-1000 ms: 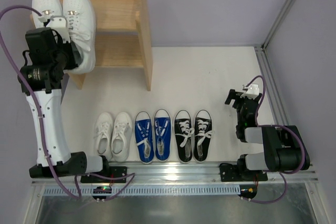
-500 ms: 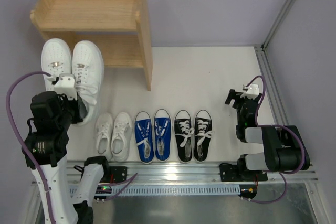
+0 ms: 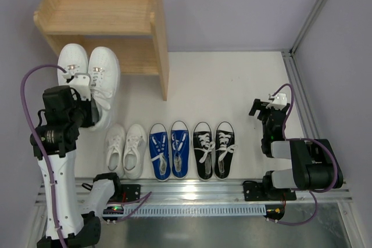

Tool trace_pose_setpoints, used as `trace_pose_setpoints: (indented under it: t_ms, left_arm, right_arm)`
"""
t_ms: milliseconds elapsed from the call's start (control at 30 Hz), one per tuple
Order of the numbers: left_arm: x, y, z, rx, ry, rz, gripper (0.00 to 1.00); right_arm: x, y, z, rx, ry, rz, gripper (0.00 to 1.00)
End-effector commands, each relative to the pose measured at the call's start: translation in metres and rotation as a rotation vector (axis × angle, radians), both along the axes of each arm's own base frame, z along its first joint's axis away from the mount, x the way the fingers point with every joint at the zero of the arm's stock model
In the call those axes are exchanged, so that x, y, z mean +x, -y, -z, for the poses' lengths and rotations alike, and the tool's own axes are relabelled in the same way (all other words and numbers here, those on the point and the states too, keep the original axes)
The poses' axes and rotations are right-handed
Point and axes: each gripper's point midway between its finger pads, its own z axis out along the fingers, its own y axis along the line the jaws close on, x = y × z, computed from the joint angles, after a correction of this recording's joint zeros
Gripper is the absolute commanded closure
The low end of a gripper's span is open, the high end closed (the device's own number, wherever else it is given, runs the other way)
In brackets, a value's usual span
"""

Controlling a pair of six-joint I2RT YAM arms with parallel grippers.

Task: Place and organize the shoes onto the shoe shelf

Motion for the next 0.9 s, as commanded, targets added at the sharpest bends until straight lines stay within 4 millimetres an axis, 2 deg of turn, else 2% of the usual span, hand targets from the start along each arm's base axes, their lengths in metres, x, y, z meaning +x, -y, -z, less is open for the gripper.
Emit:
trace_pose_setpoints:
  t_ms: [0, 67, 167, 267, 333, 367, 467, 500, 533, 567, 667, 867]
  left_arm:
    - [0.052, -0.006, -0.056, 0.063, 0.270, 0.031, 1.00]
    - [0.061, -0.005, -0.044, 0.066, 0.240, 0.046, 1.00]
    - [0.070, -0.003, -0.035, 0.062, 0.218, 0.079, 1.00]
    - [0.083, -0.012, -0.025, 0.076, 0.197, 0.070, 1.00]
    - [0.093, -0.023, -0.029, 0.069, 0.223, 0.054, 1.00]
    - [0.100, -0.036, -0.027, 0.059, 0.215, 0.018, 1.00]
    - [0.118, -0.049, -0.048, 0.017, 0.270, 0.017, 1.00]
    - [0.128, -0.063, -0.043, -0.003, 0.249, -0.012, 1.00]
    - [0.132, -0.069, -0.061, -0.006, 0.285, -0.014, 1.00]
    - [0.143, -0.074, -0.056, -0.023, 0.266, -0.012, 1.00]
    - [0.155, -0.074, -0.073, -0.033, 0.298, 0.008, 1.00]
    - [0.169, -0.072, -0.087, -0.050, 0.333, 0.041, 1.00]
  right_arm:
    - [0.005, -0.001, -0.020, -0.002, 0.079, -0.007, 0.03]
    - [0.005, -0.001, -0.019, -0.002, 0.079, -0.006, 0.03]
    - [0.005, -0.001, -0.019, -0.002, 0.079, -0.007, 0.02]
    - [0.005, -0.001, -0.019, -0.002, 0.079, -0.004, 0.03]
    - [0.005, -0.001, -0.019, -0.002, 0.079, -0.006, 0.02]
    - [0.005, -0.001, -0.020, -0.004, 0.079, -0.006, 0.03]
    - [0.005, 0.000, -0.019, -0.004, 0.078, -0.004, 0.03]
    - [0.005, -0.001, -0.019, -0.004, 0.078, -0.006, 0.03]
    - [0.005, -0.001, -0.018, -0.004, 0.076, -0.006, 0.02]
    - [0.005, -0.001, -0.020, -0.004, 0.081, -0.006, 0.03]
    - [0.005, -0.001, -0.019, -0.004, 0.079, -0.006, 0.02]
    - [0.005, -0.001, -0.019, -0.002, 0.079, -0.006, 0.03]
